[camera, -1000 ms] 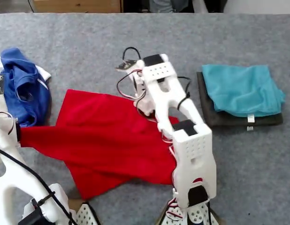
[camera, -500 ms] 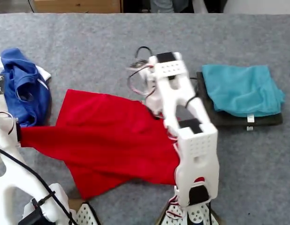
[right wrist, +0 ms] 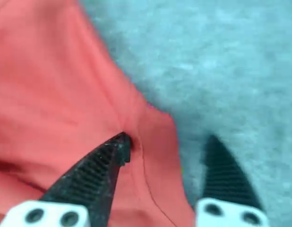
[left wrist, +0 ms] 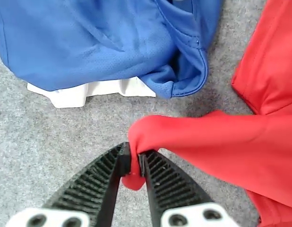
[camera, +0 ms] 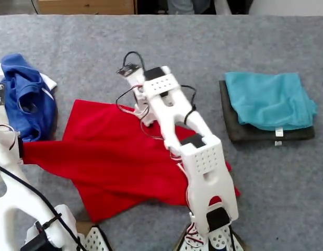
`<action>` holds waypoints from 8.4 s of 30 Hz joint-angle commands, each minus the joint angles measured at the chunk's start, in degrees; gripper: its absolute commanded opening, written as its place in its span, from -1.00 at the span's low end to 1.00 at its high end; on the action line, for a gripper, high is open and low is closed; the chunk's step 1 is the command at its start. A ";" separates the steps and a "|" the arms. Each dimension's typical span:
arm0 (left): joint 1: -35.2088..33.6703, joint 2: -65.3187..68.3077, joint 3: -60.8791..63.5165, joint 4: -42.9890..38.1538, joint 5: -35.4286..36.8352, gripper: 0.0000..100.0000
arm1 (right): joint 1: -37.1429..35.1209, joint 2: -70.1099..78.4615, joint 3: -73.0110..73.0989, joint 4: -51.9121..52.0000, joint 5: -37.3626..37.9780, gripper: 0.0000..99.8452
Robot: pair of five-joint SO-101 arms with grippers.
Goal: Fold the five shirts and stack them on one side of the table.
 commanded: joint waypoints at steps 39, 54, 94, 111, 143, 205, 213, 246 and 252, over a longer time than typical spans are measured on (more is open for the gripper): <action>24.57 -0.70 3.21 2.90 6.51 -0.94 | 26.37 -75.56 65.10 17.14 31.91 -0.45; 24.57 -0.70 3.65 2.64 6.68 -0.94 | 22.07 -75.82 46.55 4.13 15.12 -0.92; 24.04 -0.79 5.23 2.90 6.68 -0.94 | 11.16 -14.73 18.24 -9.14 -9.05 -0.71; 24.48 -0.79 5.23 2.90 6.86 -0.94 | 11.08 -13.93 15.96 -10.64 -9.05 -0.71; 24.40 -0.79 4.62 -1.23 10.73 -0.94 | 10.64 -16.22 3.65 -1.67 -9.41 -0.97; 25.63 -29.27 8.13 -26.73 29.10 -0.94 | 21.98 -70.02 -3.65 -3.60 -7.56 -0.97; 24.40 -28.13 17.36 -24.88 29.01 -0.94 | 5.36 -70.11 33.71 -9.05 8.44 -0.97; 16.75 -28.13 25.01 -20.31 23.91 -0.94 | -0.79 -39.43 54.37 -29.54 11.87 -0.98; 17.45 -28.13 24.31 -20.92 24.18 -0.94 | 6.59 -50.24 57.10 -21.45 14.95 -0.98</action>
